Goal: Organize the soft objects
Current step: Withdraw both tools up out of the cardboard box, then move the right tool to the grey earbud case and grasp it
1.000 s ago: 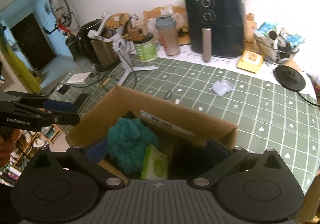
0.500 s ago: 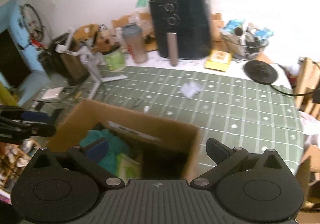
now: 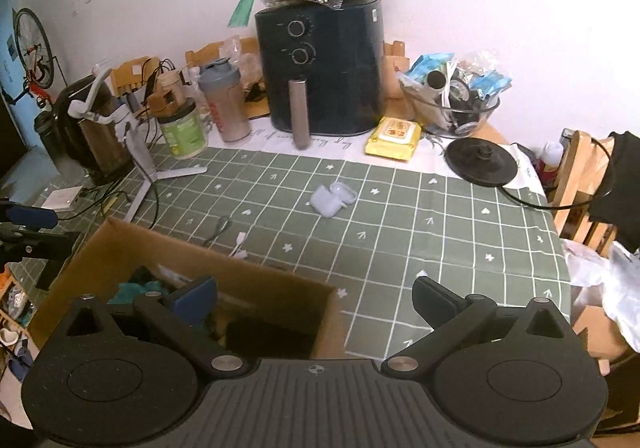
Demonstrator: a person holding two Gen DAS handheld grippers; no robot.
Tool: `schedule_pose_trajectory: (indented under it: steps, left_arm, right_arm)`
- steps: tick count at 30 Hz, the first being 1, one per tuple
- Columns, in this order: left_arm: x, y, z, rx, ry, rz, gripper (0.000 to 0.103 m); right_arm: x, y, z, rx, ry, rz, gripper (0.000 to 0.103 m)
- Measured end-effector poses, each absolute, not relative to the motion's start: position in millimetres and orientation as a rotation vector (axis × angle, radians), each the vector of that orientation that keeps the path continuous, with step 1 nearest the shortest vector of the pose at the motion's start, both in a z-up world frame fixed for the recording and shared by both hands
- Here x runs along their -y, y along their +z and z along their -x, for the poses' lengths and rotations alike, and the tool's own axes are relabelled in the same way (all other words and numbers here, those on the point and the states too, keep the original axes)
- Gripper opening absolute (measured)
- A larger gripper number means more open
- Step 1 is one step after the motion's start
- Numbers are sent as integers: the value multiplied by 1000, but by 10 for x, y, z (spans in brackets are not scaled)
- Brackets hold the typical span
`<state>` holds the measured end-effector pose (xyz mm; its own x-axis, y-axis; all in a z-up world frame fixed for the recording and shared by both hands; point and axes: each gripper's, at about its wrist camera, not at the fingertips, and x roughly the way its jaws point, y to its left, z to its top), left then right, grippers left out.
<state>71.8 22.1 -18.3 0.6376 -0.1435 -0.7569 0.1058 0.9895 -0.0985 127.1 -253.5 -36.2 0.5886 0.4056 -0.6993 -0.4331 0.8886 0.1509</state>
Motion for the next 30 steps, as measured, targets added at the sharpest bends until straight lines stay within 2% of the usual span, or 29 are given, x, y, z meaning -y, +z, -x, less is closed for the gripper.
schedule_pose_trajectory:
  steps: [22, 30]
  left_arm:
    - [-340, -259, -1153, -863, -182, 28, 76]
    - [-374, -307, -1245, -883, -204, 43, 76]
  right_arm:
    - [2541, -461, -1998, -848, 546, 40, 103]
    - [2413, -598, -2302, -876, 624, 127, 103]
